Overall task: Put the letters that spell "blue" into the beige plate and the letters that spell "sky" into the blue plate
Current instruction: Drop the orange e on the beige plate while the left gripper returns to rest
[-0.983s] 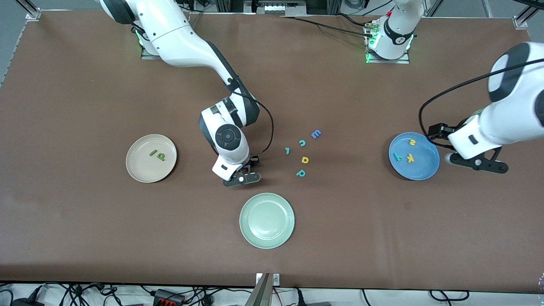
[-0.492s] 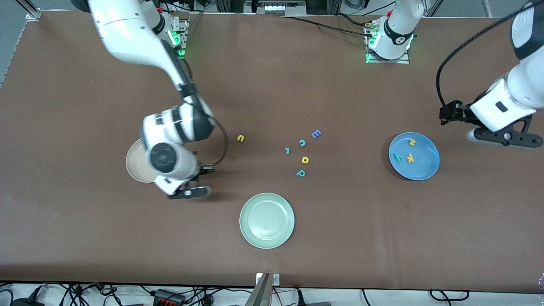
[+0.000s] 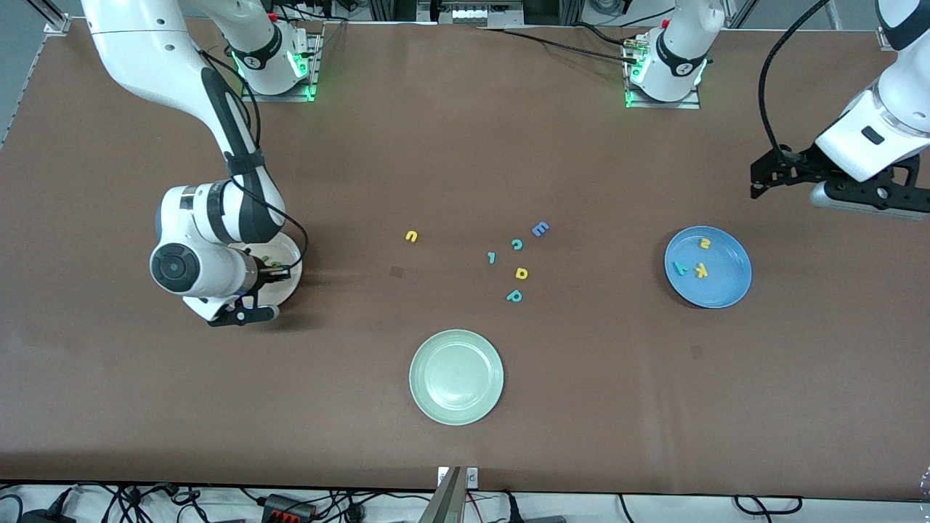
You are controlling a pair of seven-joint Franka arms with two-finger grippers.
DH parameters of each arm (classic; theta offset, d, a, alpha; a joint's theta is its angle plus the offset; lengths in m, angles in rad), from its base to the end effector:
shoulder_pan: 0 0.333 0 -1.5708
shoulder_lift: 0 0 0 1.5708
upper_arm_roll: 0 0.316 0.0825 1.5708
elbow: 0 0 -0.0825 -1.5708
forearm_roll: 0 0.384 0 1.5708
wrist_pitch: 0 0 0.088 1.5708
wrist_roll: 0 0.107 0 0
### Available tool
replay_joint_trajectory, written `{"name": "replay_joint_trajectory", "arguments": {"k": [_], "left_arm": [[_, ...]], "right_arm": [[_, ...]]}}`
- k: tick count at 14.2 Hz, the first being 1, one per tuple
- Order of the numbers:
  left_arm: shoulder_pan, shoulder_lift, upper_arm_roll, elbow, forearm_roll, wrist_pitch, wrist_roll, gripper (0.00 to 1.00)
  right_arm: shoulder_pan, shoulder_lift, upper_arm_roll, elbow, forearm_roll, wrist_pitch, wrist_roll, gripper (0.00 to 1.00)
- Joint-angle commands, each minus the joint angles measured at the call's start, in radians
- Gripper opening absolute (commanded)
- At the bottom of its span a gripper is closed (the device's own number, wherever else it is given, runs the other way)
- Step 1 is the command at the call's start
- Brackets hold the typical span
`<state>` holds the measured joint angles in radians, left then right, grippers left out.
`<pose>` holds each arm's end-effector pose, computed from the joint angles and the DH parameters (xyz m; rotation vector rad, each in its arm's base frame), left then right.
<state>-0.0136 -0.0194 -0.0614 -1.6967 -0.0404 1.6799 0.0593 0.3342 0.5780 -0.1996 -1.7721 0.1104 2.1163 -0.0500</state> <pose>0.5534 -0.0458 0.5850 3.0961 -0.2014 0.0035 0.6273 0.0983 0.2230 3.0826 0.2105 -0.3393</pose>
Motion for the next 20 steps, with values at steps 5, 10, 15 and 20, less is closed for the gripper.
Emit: {"name": "replay_joint_trajectory", "arguments": {"k": [5,10,15,20], "left_arm": [[-0.046,-0.031,0.041,-0.044,0.065,0.043,0.094,1.0],[-0.046,-0.007,0.052,0.017,0.063,-0.017,0.091,1.0],[-0.046,0.022,0.048,0.071,0.063,-0.032,0.093,1.0],[-0.052,0.033,0.043,0.088,0.062,-0.04,0.085,1.0]], "right_arm": [[-0.05,-0.004,0.002,-0.081,-0.009,0.074,-0.057,0.15],[-0.018,-0.044,0.008,-0.07,-0.006,0.06,-0.004,1.0],[0.159,-0.038,0.035,-0.055,0.174,0.117,0.079,1.0],[0.356,0.006,0.034,-0.064,0.199,0.224,0.437,1.0]]}}
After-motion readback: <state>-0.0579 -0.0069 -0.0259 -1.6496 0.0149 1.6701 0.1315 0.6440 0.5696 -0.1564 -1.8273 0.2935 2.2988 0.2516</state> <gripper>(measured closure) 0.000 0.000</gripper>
